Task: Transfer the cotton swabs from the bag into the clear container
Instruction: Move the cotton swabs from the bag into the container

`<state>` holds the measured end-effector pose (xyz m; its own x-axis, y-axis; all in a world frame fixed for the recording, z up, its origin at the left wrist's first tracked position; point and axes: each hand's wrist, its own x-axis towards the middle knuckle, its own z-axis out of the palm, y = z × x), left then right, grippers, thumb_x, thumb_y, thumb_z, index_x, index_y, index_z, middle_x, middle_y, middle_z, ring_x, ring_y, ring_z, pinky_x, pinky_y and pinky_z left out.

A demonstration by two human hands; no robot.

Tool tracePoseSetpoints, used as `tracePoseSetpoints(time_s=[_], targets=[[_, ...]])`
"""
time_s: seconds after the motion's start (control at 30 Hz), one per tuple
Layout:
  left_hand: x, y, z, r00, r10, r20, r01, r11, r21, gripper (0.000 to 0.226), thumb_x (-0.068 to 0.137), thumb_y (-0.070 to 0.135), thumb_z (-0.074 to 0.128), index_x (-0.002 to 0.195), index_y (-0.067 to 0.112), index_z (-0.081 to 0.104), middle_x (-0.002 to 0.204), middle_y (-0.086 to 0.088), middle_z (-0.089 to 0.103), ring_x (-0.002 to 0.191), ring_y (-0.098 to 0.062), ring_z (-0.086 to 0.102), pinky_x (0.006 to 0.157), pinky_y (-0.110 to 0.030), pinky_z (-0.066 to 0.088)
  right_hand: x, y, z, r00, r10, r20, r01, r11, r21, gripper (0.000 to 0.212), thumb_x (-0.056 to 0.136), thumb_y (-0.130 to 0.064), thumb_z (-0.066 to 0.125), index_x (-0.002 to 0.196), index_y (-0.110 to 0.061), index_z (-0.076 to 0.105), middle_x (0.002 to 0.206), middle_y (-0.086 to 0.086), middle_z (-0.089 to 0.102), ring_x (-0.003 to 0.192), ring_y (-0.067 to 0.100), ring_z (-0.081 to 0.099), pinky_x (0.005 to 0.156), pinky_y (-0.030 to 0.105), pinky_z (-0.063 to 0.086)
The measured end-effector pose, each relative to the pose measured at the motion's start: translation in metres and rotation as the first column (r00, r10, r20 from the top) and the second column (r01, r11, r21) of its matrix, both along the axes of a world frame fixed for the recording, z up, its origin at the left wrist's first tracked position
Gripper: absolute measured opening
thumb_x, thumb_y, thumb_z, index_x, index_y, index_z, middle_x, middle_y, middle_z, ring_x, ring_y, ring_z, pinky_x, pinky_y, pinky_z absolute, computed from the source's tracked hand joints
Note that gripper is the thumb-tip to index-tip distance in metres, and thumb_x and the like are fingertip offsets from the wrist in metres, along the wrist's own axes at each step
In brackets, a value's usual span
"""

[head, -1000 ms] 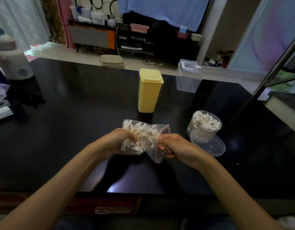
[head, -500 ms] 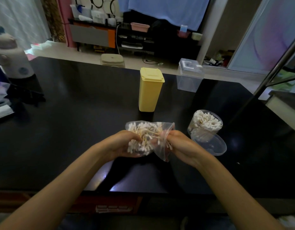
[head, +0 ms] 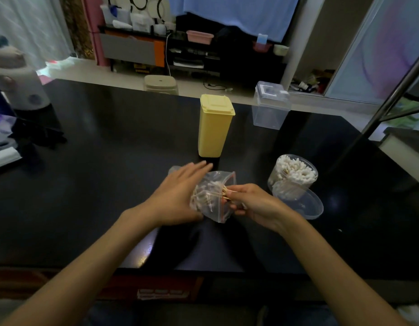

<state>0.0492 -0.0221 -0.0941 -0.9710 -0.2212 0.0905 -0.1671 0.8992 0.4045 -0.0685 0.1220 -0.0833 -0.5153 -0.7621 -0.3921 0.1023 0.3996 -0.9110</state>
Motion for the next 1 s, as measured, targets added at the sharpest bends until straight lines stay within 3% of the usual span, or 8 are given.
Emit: tracePoseSetpoints(time_s=[0.17, 0.43, 0.63, 0.73, 0.8, 0.83, 0.9, 1.0], targets=[[-0.002, -0.001, -0.01, 1.0, 0.004, -0.027, -0.007, 0.996, -0.091, 0.075, 0.085, 0.041, 0.062, 0.148, 0.03, 0.022, 0.155, 0.006, 0.024, 0.141, -0.012, 0.026, 0.112, -0.027, 0.019, -0.001, 0.002, 0.001, 1.0, 0.01, -0.013, -0.01, 1.0, -0.011, 0.031, 0.099, -0.003, 0.037, 0.126, -0.005, 0.051, 0.073, 0.003, 0.051, 0.052, 0.005, 0.033, 0.04, 0.01, 0.023], [0.005, -0.009, -0.005, 0.994, 0.091, -0.061, -0.094, 0.995, -0.041, 0.068, 0.082, 0.043, 0.062, 0.142, 0.025, 0.036, 0.148, 0.004, 0.037, 0.135, -0.018, 0.037, 0.107, -0.03, 0.027, -0.001, 0.004, 0.005, 0.998, -0.008, -0.059, 0.005, 0.999, -0.053, 0.034, 0.098, -0.001, 0.037, 0.129, -0.006, 0.05, 0.072, 0.002, 0.051, 0.049, 0.002, 0.033, 0.041, 0.01, 0.022], [0.005, -0.015, -0.002, 0.988, 0.149, 0.034, -0.148, 0.989, -0.017, 0.092, 0.06, 0.048, 0.063, 0.144, 0.029, 0.03, 0.155, 0.003, 0.022, 0.142, -0.018, 0.022, 0.114, -0.035, 0.021, -0.004, 0.013, 0.015, 0.98, -0.008, -0.2, 0.0, 0.999, -0.041, 0.032, 0.099, -0.006, 0.04, 0.128, -0.013, 0.051, 0.076, 0.001, 0.056, 0.053, 0.003, 0.038, 0.042, 0.009, 0.031], [0.0, -0.007, 0.017, 0.961, 0.237, -0.146, -0.222, 0.969, 0.111, 0.082, 0.061, 0.045, 0.058, 0.139, 0.028, 0.039, 0.153, 0.005, 0.023, 0.14, -0.017, 0.019, 0.113, -0.039, 0.023, -0.008, 0.023, 0.033, 0.977, -0.012, -0.211, -0.009, 0.995, -0.101, 0.032, 0.098, -0.006, 0.04, 0.128, -0.013, 0.051, 0.076, 0.001, 0.056, 0.053, 0.003, 0.037, 0.042, 0.009, 0.03], [-0.016, 0.0, 0.033, 0.906, 0.317, -0.282, -0.227, 0.924, 0.308, 0.047, 0.081, 0.04, 0.055, 0.126, 0.028, 0.051, 0.137, 0.005, 0.045, 0.125, -0.016, 0.041, 0.103, -0.037, 0.037, -0.018, 0.032, 0.054, 0.98, -0.021, -0.198, -0.008, 0.989, -0.146, 0.031, 0.097, -0.005, 0.041, 0.125, -0.014, 0.053, 0.076, 0.001, 0.055, 0.054, 0.004, 0.036, 0.044, 0.011, 0.028], [-0.03, 0.005, 0.041, 0.911, 0.337, -0.236, -0.22, 0.884, 0.413, 0.033, 0.089, 0.042, 0.047, 0.119, 0.03, 0.055, 0.126, 0.004, 0.055, 0.112, -0.016, 0.053, 0.097, -0.039, 0.043, -0.026, 0.036, 0.064, 0.981, -0.012, -0.193, -0.016, 0.99, -0.143, 0.03, 0.097, -0.006, 0.041, 0.123, -0.015, 0.054, 0.077, 0.001, 0.055, 0.054, 0.005, 0.037, 0.046, 0.013, 0.027], [-0.06, 0.018, 0.056, 0.959, 0.276, -0.067, -0.191, 0.802, 0.566, 0.039, 0.097, 0.051, 0.03, 0.109, 0.026, 0.057, 0.106, 0.001, 0.066, 0.087, -0.016, 0.065, 0.085, -0.041, 0.05, -0.044, 0.046, 0.081, 0.983, 0.039, -0.182, -0.056, 0.995, -0.089, 0.028, 0.097, -0.008, 0.042, 0.117, -0.02, 0.058, 0.079, 0.001, 0.056, 0.055, 0.005, 0.039, 0.05, 0.015, 0.028], [-0.105, 0.047, 0.073, 0.985, 0.16, 0.07, -0.169, 0.769, 0.616, 0.066, 0.096, 0.058, 0.011, 0.111, 0.014, 0.058, 0.086, -0.002, 0.065, 0.067, -0.014, 0.062, 0.065, -0.029, 0.045, -0.071, 0.063, 0.093, 0.979, 0.108, -0.175, -0.107, 0.994, 0.018, 0.028, 0.096, -0.011, 0.045, 0.119, -0.021, 0.06, 0.085, 0.004, 0.057, 0.06, 0.006, 0.042, 0.05, 0.013, 0.036]])
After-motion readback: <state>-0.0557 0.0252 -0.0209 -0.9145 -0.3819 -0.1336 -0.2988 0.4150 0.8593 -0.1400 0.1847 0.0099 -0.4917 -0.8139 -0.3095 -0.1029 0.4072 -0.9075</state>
